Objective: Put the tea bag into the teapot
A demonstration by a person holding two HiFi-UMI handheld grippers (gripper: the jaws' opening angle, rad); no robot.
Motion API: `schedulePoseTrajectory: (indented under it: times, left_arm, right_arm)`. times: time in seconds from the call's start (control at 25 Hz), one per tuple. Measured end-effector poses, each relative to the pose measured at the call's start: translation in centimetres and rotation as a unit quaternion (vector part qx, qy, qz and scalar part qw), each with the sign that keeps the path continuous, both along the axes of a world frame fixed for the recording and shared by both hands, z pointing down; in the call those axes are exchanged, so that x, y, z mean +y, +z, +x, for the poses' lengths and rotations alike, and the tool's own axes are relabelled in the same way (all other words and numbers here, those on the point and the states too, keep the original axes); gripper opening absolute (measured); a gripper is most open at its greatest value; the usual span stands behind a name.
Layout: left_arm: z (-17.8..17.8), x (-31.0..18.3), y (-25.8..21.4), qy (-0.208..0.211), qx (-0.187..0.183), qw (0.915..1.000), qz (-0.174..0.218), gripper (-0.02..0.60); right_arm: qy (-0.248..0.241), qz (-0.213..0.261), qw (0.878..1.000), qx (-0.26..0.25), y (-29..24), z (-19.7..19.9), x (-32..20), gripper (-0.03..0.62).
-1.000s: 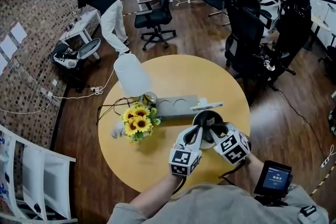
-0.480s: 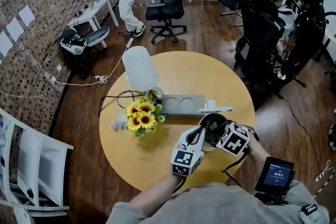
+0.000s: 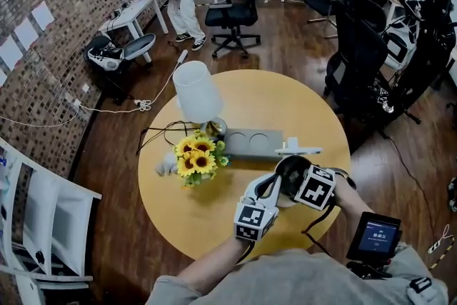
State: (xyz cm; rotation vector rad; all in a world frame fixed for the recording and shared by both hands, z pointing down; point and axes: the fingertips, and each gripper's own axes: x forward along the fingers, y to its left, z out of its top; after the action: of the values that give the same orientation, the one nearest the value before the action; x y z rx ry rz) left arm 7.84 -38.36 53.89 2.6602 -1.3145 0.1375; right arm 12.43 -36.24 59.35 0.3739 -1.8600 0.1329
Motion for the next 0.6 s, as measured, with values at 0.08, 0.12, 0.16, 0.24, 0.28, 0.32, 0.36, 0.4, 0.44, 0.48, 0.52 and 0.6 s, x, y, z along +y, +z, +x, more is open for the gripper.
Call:
schedulePoseTrajectory:
  times: [0.08, 0.12, 0.16, 0.24, 0.28, 0.32, 0.36, 0.4, 0.44, 0.48, 0.52, 0.6]
  left_arm:
    - [-0.2, 0.1, -0.1, -0.001, -0.001, 1.0, 0.0, 0.002]
    - [-0.3, 0.2, -0.1, -0.002, -0.001, 1.0, 0.0, 0.002]
    - [-0.4, 0.3, -0.2, -0.003, -0.001, 1.0, 0.0, 0.002]
    - [-0.4, 0.4, -0.3, -0.005, 0.0, 1.0, 0.0, 0.002]
    - [-0.5, 0.4, -0.3, -0.006, -0.001, 1.0, 0.001, 0.002]
    - [-0.5, 0.4, -0.3, -0.006, -0.001, 1.0, 0.001, 0.002]
    - [-0.5, 0.5, -0.3, -0.007, -0.001, 1.0, 0.001, 0.002]
    - [-0.6, 0.5, -0.3, -0.008, -0.001, 1.0, 0.0, 0.002]
    - [-0.6, 0.5, -0.3, -0.008, -0.002, 1.0, 0.0, 0.002]
    - [-0.6, 0.4, -0.2, -0.008, -0.002, 1.0, 0.0, 0.002]
    - [-0.6, 0.3, -0.1, -0.008, -0.002, 1.0, 0.0, 0.002]
    - [-0.7, 0.1, -0.1, -0.009, -0.002, 1.0, 0.0, 0.002]
  right_arm:
    - [-0.007, -0.003, 1.0, 0.014, 0.1, 0.0, 0.1, 0.023]
    - [-0.011, -0.004, 1.0, 0.022, 0.2, 0.0, 0.2, 0.023]
    - [-0.014, -0.006, 0.999, 0.03, 0.3, 0.0, 0.3, 0.023]
    - [-0.018, -0.007, 0.999, 0.044, 0.5, 0.1, 0.3, 0.023]
    - [-0.019, -0.007, 0.999, 0.048, 0.6, 0.2, 0.2, 0.023]
    - [-0.02, -0.006, 0.998, 0.051, 0.7, 0.2, 0.2, 0.023]
    - [-0.02, -0.006, 0.998, 0.053, 0.7, 0.3, 0.2, 0.025]
    - [-0.021, -0.006, 0.998, 0.055, 0.7, 0.3, 0.2, 0.025]
    - [-0.021, -0.007, 0.998, 0.056, 0.8, 0.4, 0.2, 0.025]
    - [-0.021, -0.008, 0.998, 0.058, 0.8, 0.4, 0.1, 0.025]
    - [-0.021, -0.008, 0.998, 0.059, 1.0, 0.4, 0.0, 0.025]
    - [-0.022, -0.007, 0.998, 0.062, 1.1, 0.4, -0.3, 0.029]
